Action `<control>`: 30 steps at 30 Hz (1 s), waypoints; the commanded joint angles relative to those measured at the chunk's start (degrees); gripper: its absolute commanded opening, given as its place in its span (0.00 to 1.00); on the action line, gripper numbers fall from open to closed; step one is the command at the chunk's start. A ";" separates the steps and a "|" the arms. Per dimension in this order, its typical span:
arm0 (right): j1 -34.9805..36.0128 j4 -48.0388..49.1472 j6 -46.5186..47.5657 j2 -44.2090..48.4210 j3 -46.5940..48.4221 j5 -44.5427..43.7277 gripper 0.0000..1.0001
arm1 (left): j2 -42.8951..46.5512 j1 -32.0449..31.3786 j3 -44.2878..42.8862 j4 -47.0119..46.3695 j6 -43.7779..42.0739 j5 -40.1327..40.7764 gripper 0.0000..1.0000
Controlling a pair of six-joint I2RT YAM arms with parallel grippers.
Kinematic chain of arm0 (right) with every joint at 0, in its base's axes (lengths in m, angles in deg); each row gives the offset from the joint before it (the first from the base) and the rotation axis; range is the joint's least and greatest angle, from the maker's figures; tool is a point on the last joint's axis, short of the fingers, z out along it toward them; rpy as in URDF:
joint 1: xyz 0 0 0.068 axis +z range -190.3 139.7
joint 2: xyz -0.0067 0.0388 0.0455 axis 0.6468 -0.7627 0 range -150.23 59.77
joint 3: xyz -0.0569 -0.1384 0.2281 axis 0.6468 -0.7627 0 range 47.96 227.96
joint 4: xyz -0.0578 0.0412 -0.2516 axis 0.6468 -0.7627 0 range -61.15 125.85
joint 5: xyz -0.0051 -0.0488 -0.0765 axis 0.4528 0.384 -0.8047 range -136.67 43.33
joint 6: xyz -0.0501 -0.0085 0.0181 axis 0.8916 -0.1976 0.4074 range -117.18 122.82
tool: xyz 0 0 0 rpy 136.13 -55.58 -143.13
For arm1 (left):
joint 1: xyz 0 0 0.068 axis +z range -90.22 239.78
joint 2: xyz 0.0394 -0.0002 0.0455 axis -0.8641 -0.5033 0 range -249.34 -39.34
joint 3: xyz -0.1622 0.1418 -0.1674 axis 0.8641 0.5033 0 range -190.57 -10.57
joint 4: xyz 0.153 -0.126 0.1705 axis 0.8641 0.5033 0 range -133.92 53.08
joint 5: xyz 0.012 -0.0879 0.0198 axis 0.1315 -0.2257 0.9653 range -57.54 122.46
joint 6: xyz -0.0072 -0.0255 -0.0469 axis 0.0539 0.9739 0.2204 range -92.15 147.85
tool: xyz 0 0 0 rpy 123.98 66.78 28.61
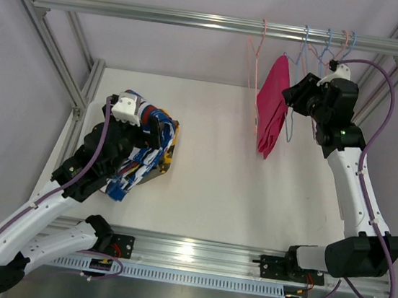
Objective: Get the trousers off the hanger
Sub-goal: Pick up the hanger from the clothesline.
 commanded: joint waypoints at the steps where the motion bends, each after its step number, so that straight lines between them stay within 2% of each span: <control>1: -1.53 5.48 -4.21 3.77 -2.16 3.54 0.46 | 0.74 -0.31 0.16 -1.96 -1.02 -0.44 0.99; 9: -3.98 12.77 -9.22 7.72 -9.54 7.67 0.45 | 1.00 -0.31 0.16 -2.04 -0.94 -0.88 0.99; 15: -6.27 23.32 -14.49 10.45 -15.42 13.21 0.46 | 1.79 -0.31 0.25 -2.48 -0.94 0.00 1.00; 25: -7.42 32.72 -21.88 9.58 -17.63 19.28 0.49 | 2.41 -0.31 0.42 -2.66 -0.85 0.18 0.99; 30: -7.42 33.87 -23.55 8.52 -17.63 20.42 0.49 | 2.50 -0.31 0.42 -2.57 -0.85 0.09 0.99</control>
